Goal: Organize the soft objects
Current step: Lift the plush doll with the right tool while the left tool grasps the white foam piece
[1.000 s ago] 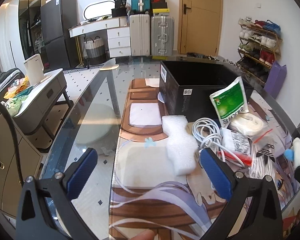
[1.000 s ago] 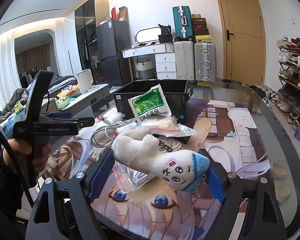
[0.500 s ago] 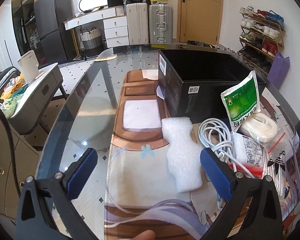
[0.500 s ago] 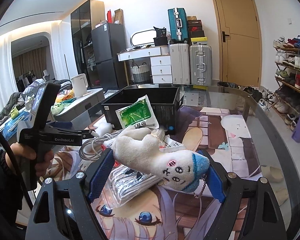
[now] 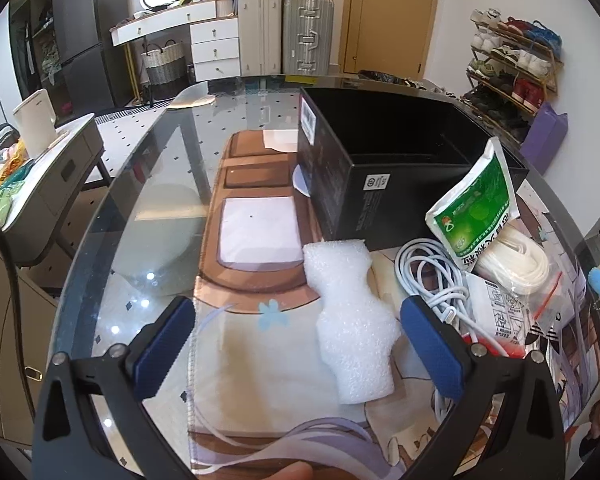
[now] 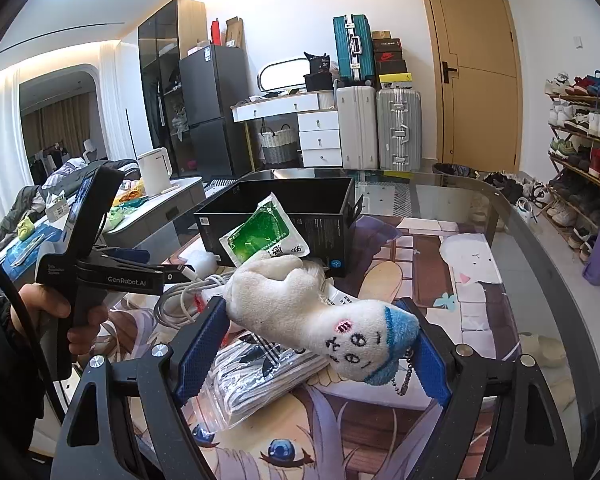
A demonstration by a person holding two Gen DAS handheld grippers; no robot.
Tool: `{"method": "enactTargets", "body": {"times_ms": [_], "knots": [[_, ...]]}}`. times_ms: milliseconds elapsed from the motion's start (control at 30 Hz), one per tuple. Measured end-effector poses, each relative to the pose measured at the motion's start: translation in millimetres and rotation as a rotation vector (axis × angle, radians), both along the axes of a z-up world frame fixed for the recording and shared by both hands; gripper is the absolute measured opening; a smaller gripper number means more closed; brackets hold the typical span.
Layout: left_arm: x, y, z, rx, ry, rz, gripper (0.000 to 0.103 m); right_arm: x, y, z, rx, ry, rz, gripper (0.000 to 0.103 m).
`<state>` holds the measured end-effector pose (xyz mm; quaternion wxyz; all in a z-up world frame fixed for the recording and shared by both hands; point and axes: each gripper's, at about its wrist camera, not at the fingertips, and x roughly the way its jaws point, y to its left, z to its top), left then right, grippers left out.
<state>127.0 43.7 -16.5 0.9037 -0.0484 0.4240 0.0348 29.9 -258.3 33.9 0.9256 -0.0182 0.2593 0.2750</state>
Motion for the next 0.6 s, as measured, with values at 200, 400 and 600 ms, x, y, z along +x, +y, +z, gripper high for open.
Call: {"method": "enactTargets", "body": {"times_ms": [200, 400, 600], "knots": [[3, 1, -5, 0.009, 0.019, 0.010, 0.103, 5, 0, -1, 0.000, 0.013, 0.001, 0.085], [2, 5, -7, 0.004, 0.018, 0.031, 0.103, 5, 1, -1, -0.002, 0.014, 0.000, 0.085], [2, 6, -10, -0.027, 0.037, 0.001, 0.082, 6, 1, -1, -0.001, 0.021, 0.001, 0.085]]}}
